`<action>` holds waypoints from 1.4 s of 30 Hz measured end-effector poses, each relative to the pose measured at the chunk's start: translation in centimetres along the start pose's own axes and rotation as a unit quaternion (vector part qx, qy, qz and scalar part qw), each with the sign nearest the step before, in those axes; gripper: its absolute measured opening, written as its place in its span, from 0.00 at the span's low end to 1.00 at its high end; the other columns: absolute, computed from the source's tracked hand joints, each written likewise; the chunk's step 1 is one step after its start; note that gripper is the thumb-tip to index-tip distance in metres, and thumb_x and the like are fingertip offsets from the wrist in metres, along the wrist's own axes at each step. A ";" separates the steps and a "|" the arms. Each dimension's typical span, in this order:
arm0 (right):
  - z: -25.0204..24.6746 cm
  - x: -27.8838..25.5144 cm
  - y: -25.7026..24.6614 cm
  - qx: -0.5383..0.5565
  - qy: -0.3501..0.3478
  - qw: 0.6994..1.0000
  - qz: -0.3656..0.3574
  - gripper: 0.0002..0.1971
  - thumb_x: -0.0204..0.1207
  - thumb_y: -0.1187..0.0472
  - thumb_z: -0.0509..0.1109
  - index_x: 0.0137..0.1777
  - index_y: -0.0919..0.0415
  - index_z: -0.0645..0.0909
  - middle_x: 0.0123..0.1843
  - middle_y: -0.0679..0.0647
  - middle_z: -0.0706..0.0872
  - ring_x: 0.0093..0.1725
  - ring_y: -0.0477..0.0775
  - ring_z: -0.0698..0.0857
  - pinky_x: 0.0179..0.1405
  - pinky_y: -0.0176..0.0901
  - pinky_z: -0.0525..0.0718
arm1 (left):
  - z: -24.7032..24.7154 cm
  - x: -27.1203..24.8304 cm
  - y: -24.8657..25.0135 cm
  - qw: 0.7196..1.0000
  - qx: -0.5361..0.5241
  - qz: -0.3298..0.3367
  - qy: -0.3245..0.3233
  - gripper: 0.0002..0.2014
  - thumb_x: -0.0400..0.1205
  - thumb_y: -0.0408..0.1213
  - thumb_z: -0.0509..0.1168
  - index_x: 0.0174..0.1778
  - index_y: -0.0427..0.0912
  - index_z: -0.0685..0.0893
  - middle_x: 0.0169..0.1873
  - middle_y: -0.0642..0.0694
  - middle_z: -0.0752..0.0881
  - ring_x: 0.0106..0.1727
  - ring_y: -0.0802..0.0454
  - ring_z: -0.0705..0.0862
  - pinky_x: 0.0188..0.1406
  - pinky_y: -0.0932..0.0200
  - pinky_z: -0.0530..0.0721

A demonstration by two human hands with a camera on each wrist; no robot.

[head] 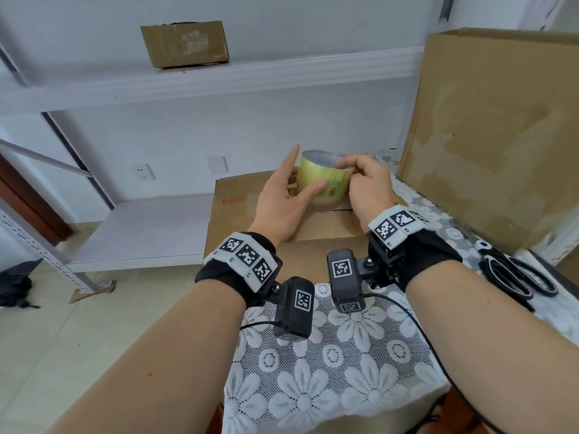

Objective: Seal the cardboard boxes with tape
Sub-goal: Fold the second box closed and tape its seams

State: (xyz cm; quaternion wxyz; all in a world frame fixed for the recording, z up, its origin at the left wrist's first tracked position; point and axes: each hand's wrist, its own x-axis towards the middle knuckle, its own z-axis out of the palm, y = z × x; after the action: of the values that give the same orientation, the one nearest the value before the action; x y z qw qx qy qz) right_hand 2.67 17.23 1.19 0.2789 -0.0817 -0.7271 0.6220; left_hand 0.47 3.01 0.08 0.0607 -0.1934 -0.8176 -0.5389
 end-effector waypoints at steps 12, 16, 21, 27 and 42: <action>0.2 -0.8 -0.8 -0.042 -0.120 0.992 -0.013 0.20 0.73 0.49 0.74 0.62 0.55 0.79 0.63 0.50 0.78 0.62 0.45 0.76 0.56 0.36 0.75 | -0.4 -0.1 -0.1 0.999 -0.030 -0.005 0.037 0.38 0.71 0.37 0.80 0.77 0.53 0.73 0.57 0.52 0.84 0.59 0.58 0.84 0.65 0.59 0.81; 0.3 -0.8 -0.4 -0.088 -0.115 0.988 -0.047 0.29 0.64 0.52 0.82 0.65 0.54 0.77 0.65 0.52 0.77 0.64 0.46 0.76 0.64 0.40 0.76 | -0.6 -0.2 -0.4 0.999 -0.037 -0.003 0.029 0.38 0.72 0.35 0.78 0.78 0.53 0.73 0.61 0.50 0.85 0.62 0.58 0.84 0.68 0.55 0.81; -0.1 -1.0 -0.7 -0.023 -0.080 0.996 -0.032 0.27 0.65 0.56 0.82 0.63 0.56 0.79 0.58 0.46 0.81 0.58 0.43 0.79 0.52 0.30 0.80 | -0.2 -0.3 0.0 1.000 -0.011 0.001 0.008 0.40 0.64 0.55 0.78 0.74 0.50 0.77 0.62 0.55 0.86 0.63 0.59 0.83 0.67 0.52 0.81; -0.1 -0.9 -0.6 0.007 -0.103 0.994 -0.025 0.28 0.61 0.58 0.85 0.62 0.56 0.81 0.58 0.50 0.85 0.59 0.48 0.83 0.54 0.40 0.85 | 0.0 0.0 0.3 1.000 0.008 -0.010 0.002 0.40 0.65 0.51 0.79 0.73 0.47 0.74 0.62 0.51 0.84 0.62 0.53 0.82 0.65 0.49 0.82; -0.3 -0.6 -0.2 0.002 -0.137 0.990 -0.014 0.11 0.61 0.61 0.84 0.37 0.51 0.84 0.64 0.50 0.82 0.67 0.46 0.78 0.69 0.44 0.75 | 0.1 0.4 -0.7 0.999 -0.013 0.020 0.028 0.45 0.60 0.50 0.81 0.72 0.65 0.66 0.68 0.55 0.78 0.69 0.47 0.77 0.68 0.42 0.79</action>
State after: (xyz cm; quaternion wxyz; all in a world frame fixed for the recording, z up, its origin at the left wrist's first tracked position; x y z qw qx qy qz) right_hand 3.35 17.17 1.20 0.1857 0.0152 -0.7580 0.6251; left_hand -0.19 2.97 -0.46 0.0920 -0.1956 -0.8042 -0.5536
